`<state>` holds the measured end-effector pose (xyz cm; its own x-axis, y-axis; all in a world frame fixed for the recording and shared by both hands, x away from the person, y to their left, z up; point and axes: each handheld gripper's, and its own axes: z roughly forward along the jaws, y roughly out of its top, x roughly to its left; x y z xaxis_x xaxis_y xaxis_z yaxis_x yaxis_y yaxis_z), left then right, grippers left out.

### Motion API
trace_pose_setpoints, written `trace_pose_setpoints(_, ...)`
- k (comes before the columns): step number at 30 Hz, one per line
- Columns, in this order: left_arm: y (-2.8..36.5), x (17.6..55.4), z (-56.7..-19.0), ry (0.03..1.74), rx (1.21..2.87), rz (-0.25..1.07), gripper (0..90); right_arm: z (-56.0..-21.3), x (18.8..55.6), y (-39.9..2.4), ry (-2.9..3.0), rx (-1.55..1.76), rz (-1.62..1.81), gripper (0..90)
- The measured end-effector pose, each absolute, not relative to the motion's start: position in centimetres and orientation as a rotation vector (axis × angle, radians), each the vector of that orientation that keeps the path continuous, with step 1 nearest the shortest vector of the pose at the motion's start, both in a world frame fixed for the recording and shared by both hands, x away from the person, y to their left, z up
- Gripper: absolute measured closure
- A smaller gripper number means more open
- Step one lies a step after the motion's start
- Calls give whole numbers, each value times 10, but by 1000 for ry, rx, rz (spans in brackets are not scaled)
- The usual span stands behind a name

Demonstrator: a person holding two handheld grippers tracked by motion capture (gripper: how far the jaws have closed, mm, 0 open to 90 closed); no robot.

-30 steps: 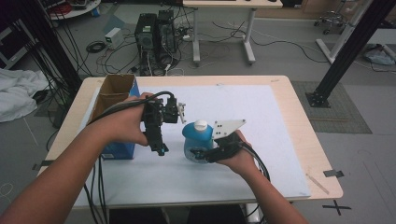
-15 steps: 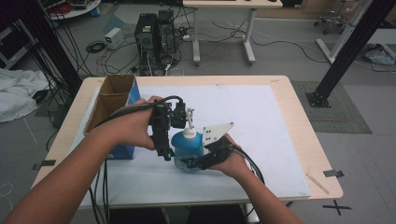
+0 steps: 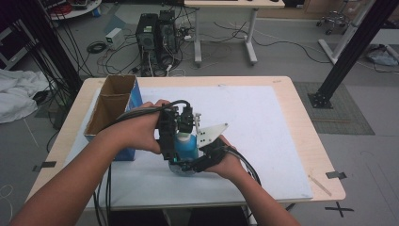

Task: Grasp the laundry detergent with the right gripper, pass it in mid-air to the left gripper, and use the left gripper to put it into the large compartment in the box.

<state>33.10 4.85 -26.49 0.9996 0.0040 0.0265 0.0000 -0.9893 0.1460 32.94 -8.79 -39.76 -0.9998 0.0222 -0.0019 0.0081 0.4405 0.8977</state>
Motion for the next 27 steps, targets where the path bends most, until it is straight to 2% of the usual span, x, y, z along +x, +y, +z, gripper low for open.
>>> trace_pose_setpoints(25, 45, 328, -276, -24, 3043, 42, 31, -397, 329, -75, 2662, 20, 1670, 462)
trace_pose_setpoints(26, 46, 328, -276, -31, 3044, 44, 71, -397, 329, -75, 2663, 21, 1671, 462)
trace_pose_setpoints(27, 45, 328, -276, -35, 3042, 50, 71, -397, 329, -75, 2663, 21, 1671, 462)
